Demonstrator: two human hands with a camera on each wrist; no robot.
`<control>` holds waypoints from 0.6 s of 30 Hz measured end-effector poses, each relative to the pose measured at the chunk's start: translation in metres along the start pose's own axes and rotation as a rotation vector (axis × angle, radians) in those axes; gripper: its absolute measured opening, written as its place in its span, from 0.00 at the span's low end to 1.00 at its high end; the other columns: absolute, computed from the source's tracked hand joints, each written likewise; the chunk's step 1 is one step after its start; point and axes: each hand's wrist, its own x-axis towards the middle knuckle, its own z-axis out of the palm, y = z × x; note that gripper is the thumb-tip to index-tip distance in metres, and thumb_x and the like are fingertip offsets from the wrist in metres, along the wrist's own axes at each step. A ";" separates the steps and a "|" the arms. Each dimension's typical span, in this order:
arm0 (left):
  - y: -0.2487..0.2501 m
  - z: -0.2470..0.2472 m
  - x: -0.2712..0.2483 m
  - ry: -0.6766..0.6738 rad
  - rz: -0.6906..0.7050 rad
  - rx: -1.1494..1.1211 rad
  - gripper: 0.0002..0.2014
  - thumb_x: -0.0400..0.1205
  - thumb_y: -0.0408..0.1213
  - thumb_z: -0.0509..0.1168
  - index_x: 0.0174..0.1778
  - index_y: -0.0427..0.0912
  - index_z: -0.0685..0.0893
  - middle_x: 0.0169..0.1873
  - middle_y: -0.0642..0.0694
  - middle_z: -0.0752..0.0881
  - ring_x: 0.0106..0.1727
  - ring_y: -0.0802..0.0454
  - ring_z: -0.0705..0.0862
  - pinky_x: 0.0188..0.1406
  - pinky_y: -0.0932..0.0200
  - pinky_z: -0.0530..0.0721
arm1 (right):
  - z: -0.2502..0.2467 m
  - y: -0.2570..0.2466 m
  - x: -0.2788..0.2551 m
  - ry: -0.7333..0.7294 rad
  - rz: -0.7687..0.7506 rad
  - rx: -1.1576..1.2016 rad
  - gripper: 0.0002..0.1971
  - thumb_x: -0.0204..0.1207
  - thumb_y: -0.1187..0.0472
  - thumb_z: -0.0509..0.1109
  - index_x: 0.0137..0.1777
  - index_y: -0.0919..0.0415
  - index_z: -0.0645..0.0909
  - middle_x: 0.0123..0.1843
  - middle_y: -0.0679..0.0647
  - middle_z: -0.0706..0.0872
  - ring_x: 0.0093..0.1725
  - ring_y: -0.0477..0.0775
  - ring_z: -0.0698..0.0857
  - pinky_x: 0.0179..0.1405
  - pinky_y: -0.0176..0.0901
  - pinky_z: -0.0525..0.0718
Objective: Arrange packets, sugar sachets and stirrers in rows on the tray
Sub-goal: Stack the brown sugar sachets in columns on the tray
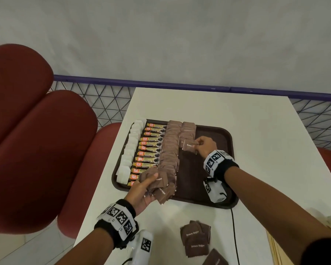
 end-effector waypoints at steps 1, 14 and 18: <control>0.001 -0.002 0.001 0.007 -0.002 -0.006 0.17 0.80 0.30 0.65 0.65 0.38 0.79 0.59 0.32 0.85 0.60 0.37 0.84 0.43 0.47 0.89 | 0.003 -0.002 0.004 0.000 0.006 -0.012 0.07 0.72 0.69 0.69 0.49 0.66 0.83 0.43 0.57 0.83 0.43 0.53 0.80 0.43 0.38 0.75; 0.010 -0.017 0.004 -0.016 0.005 -0.026 0.18 0.80 0.27 0.60 0.67 0.38 0.78 0.61 0.31 0.84 0.60 0.35 0.84 0.52 0.41 0.85 | 0.032 -0.006 0.030 -0.055 -0.073 -0.289 0.24 0.73 0.67 0.71 0.69 0.67 0.74 0.63 0.66 0.82 0.63 0.65 0.81 0.63 0.52 0.81; 0.011 -0.019 0.006 -0.018 0.034 0.005 0.22 0.79 0.25 0.61 0.69 0.43 0.77 0.62 0.32 0.84 0.65 0.33 0.81 0.56 0.39 0.83 | 0.038 -0.004 0.032 -0.012 -0.076 -0.337 0.29 0.72 0.66 0.73 0.72 0.67 0.67 0.67 0.68 0.74 0.68 0.67 0.74 0.65 0.55 0.76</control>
